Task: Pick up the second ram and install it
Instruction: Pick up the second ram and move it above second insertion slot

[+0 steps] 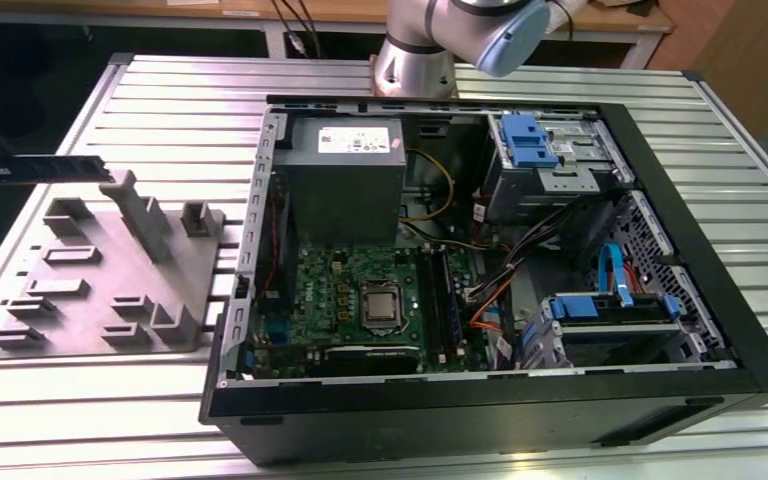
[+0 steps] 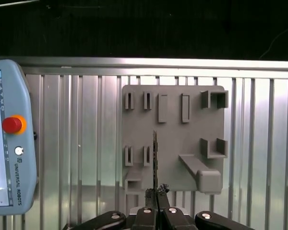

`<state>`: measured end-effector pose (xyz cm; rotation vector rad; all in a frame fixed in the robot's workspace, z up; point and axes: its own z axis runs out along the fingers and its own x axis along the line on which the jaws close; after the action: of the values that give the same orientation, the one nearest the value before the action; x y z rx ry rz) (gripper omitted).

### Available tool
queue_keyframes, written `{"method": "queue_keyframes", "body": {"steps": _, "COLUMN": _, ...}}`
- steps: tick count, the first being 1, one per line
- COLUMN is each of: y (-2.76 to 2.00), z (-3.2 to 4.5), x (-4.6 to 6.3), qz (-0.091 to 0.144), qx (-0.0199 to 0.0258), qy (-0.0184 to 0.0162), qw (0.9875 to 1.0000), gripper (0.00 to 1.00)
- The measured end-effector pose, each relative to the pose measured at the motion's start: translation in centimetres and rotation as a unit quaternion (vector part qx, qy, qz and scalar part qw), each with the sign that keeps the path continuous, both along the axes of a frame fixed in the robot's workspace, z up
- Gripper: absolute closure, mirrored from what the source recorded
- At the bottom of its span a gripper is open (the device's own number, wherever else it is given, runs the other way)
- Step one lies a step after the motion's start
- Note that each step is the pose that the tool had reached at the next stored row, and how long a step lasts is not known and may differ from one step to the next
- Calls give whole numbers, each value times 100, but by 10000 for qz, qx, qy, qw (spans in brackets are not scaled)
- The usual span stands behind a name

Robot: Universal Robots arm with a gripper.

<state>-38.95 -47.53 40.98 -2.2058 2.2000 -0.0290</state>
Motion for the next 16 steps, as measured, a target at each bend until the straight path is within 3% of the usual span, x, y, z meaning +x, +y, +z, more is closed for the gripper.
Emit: {"method": "queue_keyframes", "body": {"steps": 16, "y": 0, "z": 0, "x": 501, "qz": 0, "qx": 0, "qy": 0, "qw": 10000, "gripper": 88}}
